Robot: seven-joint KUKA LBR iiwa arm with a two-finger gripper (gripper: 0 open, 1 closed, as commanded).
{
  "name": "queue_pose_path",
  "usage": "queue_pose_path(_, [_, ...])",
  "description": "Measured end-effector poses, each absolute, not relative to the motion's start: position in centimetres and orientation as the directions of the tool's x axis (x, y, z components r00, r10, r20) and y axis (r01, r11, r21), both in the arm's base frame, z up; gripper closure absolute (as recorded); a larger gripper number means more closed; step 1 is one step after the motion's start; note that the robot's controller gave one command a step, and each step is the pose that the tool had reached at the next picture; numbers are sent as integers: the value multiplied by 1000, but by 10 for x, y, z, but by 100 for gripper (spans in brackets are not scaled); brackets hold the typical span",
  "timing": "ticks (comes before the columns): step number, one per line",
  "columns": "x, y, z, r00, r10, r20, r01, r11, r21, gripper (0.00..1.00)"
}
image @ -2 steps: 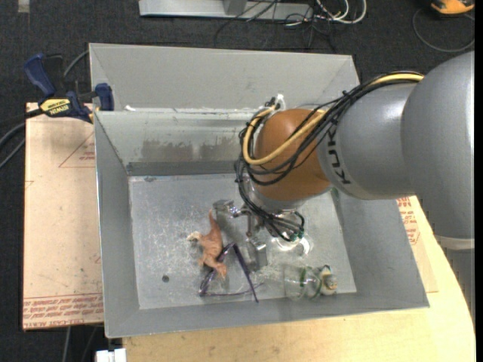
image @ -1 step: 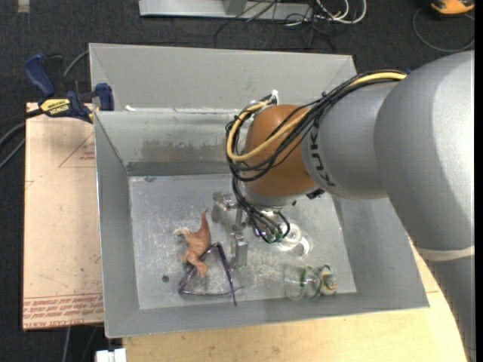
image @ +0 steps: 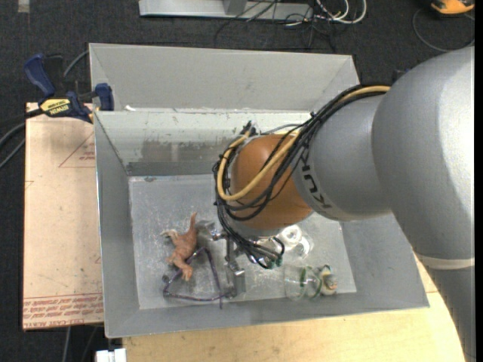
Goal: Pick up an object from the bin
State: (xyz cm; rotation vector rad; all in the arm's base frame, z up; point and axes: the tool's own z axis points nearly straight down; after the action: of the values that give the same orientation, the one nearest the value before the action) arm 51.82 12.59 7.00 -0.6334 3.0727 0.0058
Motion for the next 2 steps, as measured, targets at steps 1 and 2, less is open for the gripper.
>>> queue_pose_path(1, [531,151,70,-987,-162,-2,-162,987,5,0])
queue_pose_path(2, [537,159,70,-986,-169,-1,-169,986,4,0])
